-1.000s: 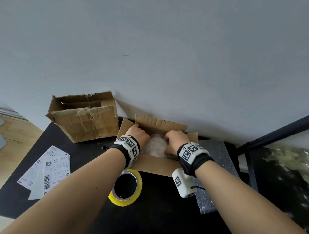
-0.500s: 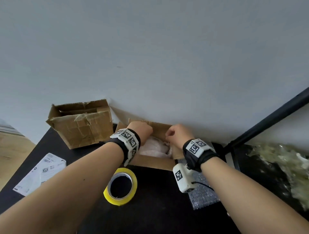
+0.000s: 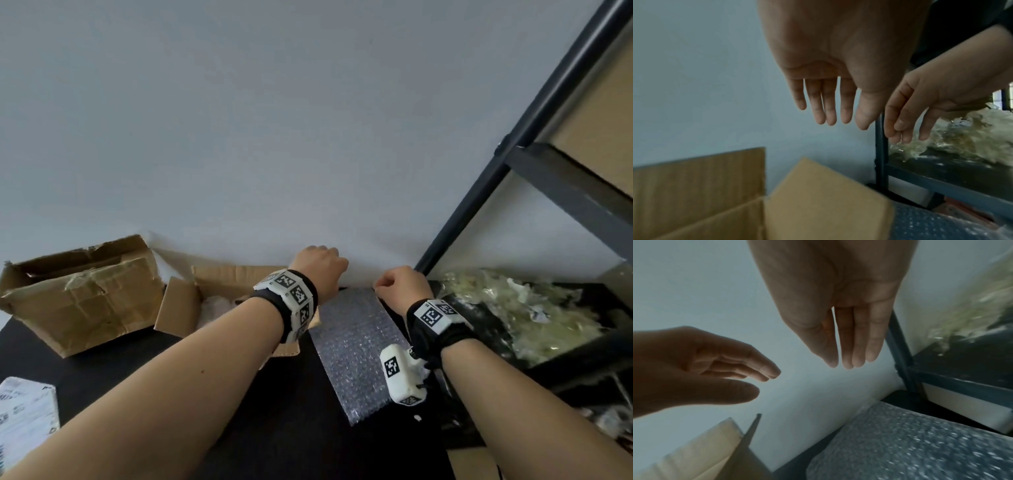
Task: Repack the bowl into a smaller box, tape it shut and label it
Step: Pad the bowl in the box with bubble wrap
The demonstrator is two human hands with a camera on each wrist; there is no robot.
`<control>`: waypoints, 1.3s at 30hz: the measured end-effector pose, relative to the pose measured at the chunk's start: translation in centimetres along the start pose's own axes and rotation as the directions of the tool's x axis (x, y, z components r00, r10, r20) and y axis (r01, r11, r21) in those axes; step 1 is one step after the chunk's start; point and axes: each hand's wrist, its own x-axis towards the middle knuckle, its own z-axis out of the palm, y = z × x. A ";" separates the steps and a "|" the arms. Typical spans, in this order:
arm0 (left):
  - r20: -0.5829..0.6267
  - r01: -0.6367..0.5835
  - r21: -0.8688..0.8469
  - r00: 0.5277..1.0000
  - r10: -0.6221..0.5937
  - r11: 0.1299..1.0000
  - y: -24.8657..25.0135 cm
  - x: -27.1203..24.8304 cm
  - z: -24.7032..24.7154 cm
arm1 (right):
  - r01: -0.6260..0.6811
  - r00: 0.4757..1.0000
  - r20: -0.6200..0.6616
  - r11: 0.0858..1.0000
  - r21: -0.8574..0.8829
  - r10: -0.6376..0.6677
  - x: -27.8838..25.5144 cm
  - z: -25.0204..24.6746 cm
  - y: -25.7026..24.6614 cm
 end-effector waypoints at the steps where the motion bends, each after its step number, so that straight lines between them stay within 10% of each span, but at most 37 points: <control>1: 0.011 0.006 -0.037 1.000 -0.006 0.999 0.6 0.5 0.3 | -0.024 1.000 0.006 1.000 0.013 0.024 0.1 0.0 0.9; 14: 0.269 0.331 -0.435 0.935 -0.230 0.837 5.9 5.2 8.1 | -0.191 0.933 0.308 0.982 -0.017 0.186 3.0 4.6 8.0; 26: 0.610 0.793 -0.279 0.582 -0.538 0.542 5.6 6.2 13.2 | -0.330 0.886 0.357 0.943 0.038 0.295 6.0 8.0 9.6; 39: 0.510 0.766 -0.472 0.641 -0.573 0.436 5.9 6.5 10.8 | -0.335 0.940 0.192 0.875 0.350 0.282 6.0 6.0 8.9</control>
